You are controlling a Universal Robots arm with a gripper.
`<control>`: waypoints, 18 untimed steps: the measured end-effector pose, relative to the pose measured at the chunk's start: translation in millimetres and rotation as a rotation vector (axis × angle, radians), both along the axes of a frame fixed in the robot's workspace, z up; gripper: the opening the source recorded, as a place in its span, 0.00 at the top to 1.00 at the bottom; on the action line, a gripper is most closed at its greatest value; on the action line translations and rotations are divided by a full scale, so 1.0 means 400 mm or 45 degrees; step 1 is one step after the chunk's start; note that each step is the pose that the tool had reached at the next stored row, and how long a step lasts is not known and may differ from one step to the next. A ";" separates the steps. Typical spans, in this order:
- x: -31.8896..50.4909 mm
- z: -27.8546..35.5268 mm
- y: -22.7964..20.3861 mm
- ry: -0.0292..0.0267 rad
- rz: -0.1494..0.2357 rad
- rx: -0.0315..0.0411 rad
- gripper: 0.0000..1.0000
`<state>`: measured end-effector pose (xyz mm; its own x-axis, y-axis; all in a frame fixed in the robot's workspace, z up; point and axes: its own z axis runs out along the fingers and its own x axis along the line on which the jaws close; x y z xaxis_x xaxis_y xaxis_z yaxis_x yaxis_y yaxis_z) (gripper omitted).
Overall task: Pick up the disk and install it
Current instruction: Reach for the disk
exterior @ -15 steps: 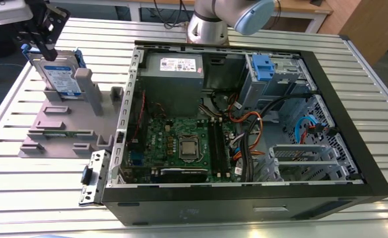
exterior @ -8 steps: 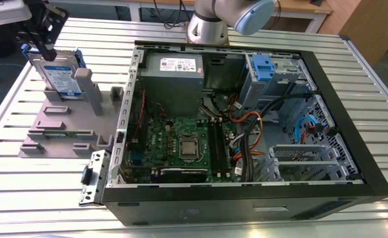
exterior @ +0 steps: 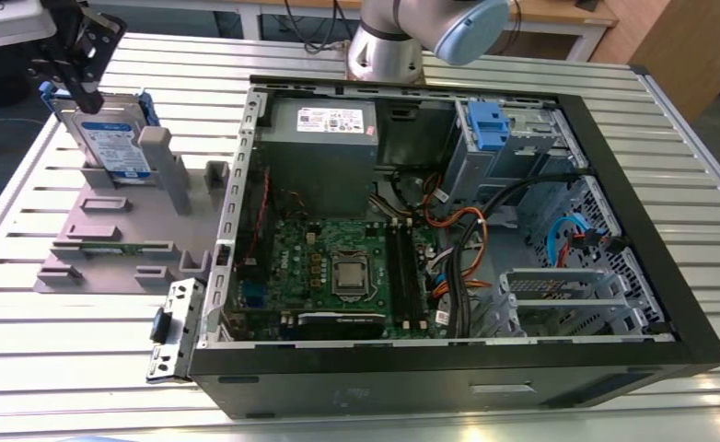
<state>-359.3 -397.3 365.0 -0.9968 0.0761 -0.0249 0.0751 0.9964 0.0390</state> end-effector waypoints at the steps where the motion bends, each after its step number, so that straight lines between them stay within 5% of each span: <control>1: -0.001 0.000 0.000 0.0000 0.000 0.0000 0.89; 18: -0.009 -0.002 0.000 0.0001 0.000 0.0000 0.89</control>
